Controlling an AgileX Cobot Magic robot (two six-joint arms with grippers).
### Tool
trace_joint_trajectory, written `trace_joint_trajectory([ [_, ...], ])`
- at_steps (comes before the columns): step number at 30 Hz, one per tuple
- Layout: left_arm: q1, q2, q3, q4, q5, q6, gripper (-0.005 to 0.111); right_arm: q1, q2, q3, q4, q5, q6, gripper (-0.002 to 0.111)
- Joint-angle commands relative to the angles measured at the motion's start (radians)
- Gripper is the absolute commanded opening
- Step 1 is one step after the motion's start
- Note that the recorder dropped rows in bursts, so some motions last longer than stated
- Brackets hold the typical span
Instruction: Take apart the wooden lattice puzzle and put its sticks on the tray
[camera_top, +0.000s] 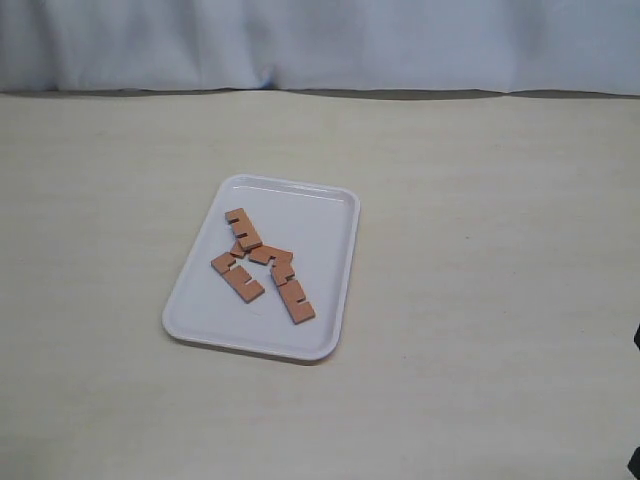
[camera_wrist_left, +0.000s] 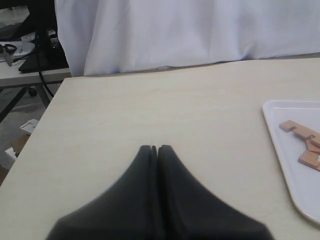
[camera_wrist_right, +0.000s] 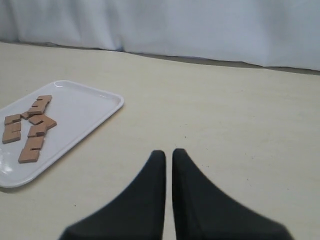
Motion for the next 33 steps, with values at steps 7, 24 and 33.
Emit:
trace_joint_trajectory([
  [7, 0.0, -0.004, 0.002, 0.002, -0.008, -0.001, 0.0, -0.004, -0.007, 0.003, -0.012, 0.006, -0.015, 0.004],
  [24, 0.0, -0.004, 0.002, 0.001, -0.008, -0.001, 0.0, -0.325, -0.007, 0.003, 0.053, 0.006, -0.042, 0.004],
  [33, 0.0, -0.004, 0.002, 0.001, -0.008, -0.001, 0.0, -0.315, -0.007, 0.003, 0.083, 0.002, -0.171, 0.004],
])
